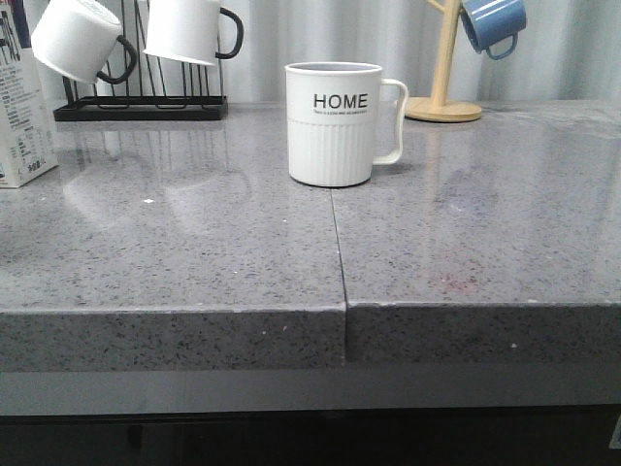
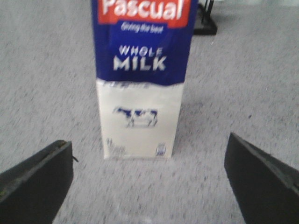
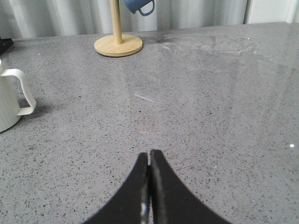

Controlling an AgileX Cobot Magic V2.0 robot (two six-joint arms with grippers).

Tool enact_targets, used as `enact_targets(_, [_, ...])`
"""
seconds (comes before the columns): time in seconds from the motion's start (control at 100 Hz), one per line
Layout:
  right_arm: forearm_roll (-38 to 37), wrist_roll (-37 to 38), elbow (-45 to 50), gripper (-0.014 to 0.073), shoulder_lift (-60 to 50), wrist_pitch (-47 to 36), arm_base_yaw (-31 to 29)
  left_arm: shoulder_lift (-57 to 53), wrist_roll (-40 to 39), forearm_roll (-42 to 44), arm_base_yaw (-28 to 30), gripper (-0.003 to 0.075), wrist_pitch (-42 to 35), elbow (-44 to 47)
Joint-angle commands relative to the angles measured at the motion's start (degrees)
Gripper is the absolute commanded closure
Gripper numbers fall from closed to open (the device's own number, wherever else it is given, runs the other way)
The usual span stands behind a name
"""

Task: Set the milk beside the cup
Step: 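Grasp the milk carton's top with the left gripper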

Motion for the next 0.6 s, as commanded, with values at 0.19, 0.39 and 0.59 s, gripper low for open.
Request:
enact_targets(0.19, [-0.6, -0.1, -1.6, 0.0715, 0.3, -3.9, -0.4, 6.5, 0.1, 0.4, -0.9, 0.0086, -17.9, -2.1])
enact_targets(0.39, [-0.6, -0.1, -1.6, 0.0715, 0.3, -3.9, -0.4, 10.8, 0.1, -0.2, -0.9, 0.0086, -25.0, -2.2])
enact_targets(0.59, [-0.6, -0.1, -1.6, 0.0715, 0.3, -3.9, -0.4, 13.3, 0.1, -1.3, -0.1, 0.0086, -29.9, -2.2])
